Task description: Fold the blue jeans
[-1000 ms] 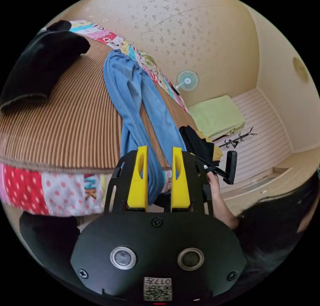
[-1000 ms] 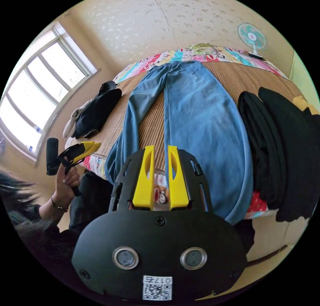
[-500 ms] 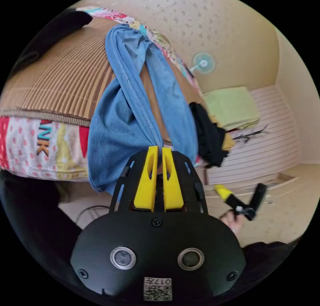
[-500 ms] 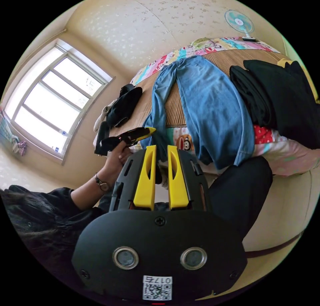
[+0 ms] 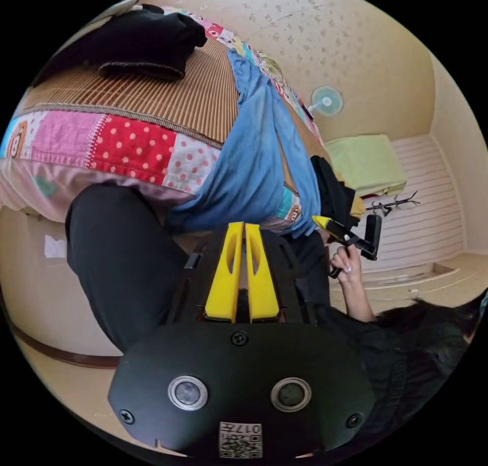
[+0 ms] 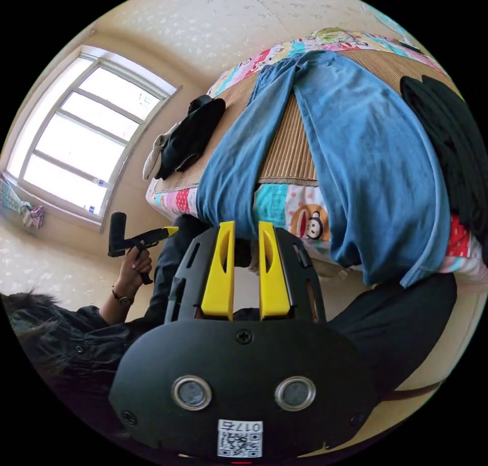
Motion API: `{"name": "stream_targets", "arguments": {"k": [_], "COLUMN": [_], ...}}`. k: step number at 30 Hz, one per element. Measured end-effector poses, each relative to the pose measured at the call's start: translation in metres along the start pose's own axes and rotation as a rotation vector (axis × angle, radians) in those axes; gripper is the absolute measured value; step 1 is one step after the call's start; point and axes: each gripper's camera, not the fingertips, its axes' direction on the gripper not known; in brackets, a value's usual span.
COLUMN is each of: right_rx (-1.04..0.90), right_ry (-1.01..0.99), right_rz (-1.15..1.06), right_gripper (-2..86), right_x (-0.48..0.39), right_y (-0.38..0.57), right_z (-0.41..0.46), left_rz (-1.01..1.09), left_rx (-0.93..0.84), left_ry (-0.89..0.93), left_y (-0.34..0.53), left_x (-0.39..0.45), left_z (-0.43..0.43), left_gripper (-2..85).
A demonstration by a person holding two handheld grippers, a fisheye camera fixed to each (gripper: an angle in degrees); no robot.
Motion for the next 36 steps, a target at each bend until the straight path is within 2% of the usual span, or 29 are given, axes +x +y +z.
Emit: {"name": "stream_targets", "arguments": {"k": [4, 7, 10, 12, 13, 16, 18, 21, 23, 25, 27, 29, 31, 33, 36], "right_rx": [-0.106, -0.185, -0.308, -0.279, -0.206, -0.047, -0.001, -0.122, -0.151, -0.194, -0.156, -0.109, -0.034, -0.008, -0.132], "right_ry": [-0.033, -0.020, 0.006, -0.069, -0.090, 0.071, 0.130, 0.043, 0.226, 0.231, 0.207, 0.208, 0.234, 0.309, 0.305], "right_rz": [-0.027, -0.060, -0.006, -0.023, -0.058, -0.062, -0.043, -0.014, -0.043, -0.132, -0.211, -0.204, -0.161, -0.125, -0.069], "right_gripper": [8.9, 7.9, 3.0, 2.2, 2.2, 3.3, 7.2, 9.6, 6.9, 3.1, 2.0, 1.2, 1.0, 0.9, 0.9], "right_x": [-0.014, -0.025, -0.024, -0.030, -0.038, -0.050, -0.049, -0.048, -0.068, -0.087, -0.101, -0.104, -0.097, -0.086, -0.058], "right_y": [-0.020, -0.022, -0.019, -0.011, -0.004, 0.015, 0.019, 0.009, 0.000, -0.003, 0.004, 0.018, 0.033, 0.047, 0.052], "right_z": [0.045, 0.085, 0.116, 0.101, 0.079, 0.032, 0.025, 0.057, 0.066, 0.058, 0.037, 0.003, -0.025, -0.037, -0.022], "left_rz": [-0.024, -0.018, -0.014, -0.001, 0.011, 0.010, -0.010, -0.031, -0.026, -0.025, -0.019, 0.035, 0.059, 0.060, 0.054], "left_rx": [0.024, 0.037, 0.043, 0.059, 0.072, 0.060, 0.032, -0.077, -0.154, -0.160, -0.188, -0.249, -0.256, -0.238, -0.181], "left_ry": [0.006, 0.044, -0.003, 0.011, 0.025, -0.005, -0.028, -0.036, -0.046, -0.063, -0.104, -0.034, 0.012, -0.023, -0.094], "left_y": [-0.021, -0.049, -0.075, -0.085, -0.089, -0.091, -0.089, -0.084, -0.078, -0.073, -0.069, -0.062, -0.053, -0.045, -0.046], "left_x": [-0.006, -0.010, -0.008, -0.005, -0.002, -0.002, -0.008, -0.019, -0.022, -0.022, -0.018, -0.008, 0.003, 0.010, 0.015], "left_z": [-0.007, -0.011, -0.018, -0.023, -0.027, -0.023, -0.011, 0.022, 0.043, 0.046, 0.048, 0.052, 0.049, 0.042, 0.031], "left_gripper": [8.2, 8.7, 8.9, 9.0, 9.1, 9.2, 9.7, 9.5, 7.7, 5.3, 1.8, -0.3, -0.4, 0.0, 4.4]}}
